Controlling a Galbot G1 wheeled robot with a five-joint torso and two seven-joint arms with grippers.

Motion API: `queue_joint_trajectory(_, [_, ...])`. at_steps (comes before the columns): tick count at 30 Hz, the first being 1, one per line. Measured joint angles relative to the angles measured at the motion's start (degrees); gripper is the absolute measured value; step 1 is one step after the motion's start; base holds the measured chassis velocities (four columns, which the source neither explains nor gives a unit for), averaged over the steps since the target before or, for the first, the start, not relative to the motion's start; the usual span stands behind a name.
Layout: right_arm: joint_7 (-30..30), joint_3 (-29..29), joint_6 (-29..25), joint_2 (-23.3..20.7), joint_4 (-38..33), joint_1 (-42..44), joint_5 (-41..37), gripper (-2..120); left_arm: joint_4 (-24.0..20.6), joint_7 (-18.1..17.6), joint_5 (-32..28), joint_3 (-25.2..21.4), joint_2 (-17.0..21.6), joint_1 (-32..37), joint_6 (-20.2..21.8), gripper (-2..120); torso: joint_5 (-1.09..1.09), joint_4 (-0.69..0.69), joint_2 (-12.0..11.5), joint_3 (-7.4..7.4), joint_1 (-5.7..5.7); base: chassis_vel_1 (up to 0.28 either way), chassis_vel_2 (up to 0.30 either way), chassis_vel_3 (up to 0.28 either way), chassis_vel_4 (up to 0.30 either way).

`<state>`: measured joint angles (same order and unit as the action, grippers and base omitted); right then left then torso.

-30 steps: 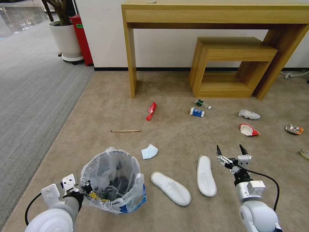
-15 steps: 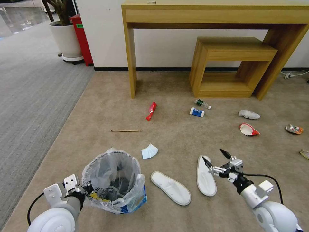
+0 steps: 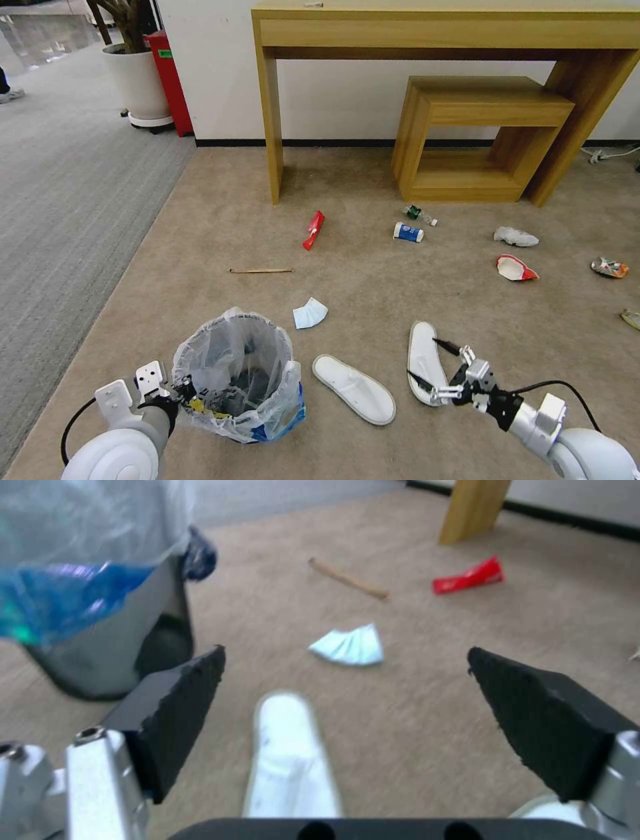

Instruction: Pick up the trash bin and place the garbage on the floor into it.

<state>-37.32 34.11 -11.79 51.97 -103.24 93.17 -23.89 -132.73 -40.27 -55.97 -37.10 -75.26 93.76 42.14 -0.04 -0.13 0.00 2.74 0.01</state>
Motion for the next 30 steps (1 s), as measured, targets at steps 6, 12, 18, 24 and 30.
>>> queue_joint_trajectory(6, [1.4,-1.3,2.8,-0.7,-1.2,1.8,4.0,100,0.0,0.2,0.4,0.1,-0.1,0.1,0.0,0,-0.01,0.00,0.0,0.00,0.00,0.000,0.000,0.000,0.000])
queue_joint_trajectory(12, [0.5,-1.3,4.8,-0.8,-1.6,2.0,7.1,100,0.0,0.4,1.0,0.3,-0.5,0.2,0.0,0,0.00,0.00,0.0,0.00,0.00,0.000,0.000,0.000,0.000])
queue_joint_trajectory(18, [0.2,-2.2,5.6,-1.1,-1.1,1.6,7.9,100,0.1,0.6,1.5,0.5,-0.8,0.3,0.0,0,0.00,0.00,0.0,0.00,0.00,0.000,0.000,0.000,0.000])
queue_joint_trajectory(24, [3.8,-5.7,6.8,-1.8,-0.8,0.7,8.4,100,0.3,0.8,1.7,0.4,-0.9,0.2,0.0,0,-0.01,0.00,0.0,0.00,0.00,0.000,0.000,0.000,0.000])
queue_joint_trajectory(30, [5.6,-7.8,8.3,-2.1,-0.8,-0.6,8.2,100,0.5,1.0,2.4,0.6,-1.5,0.3,0.0,0,-0.01,0.01,0.0,0.00,0.00,0.000,0.000,0.000,0.000])
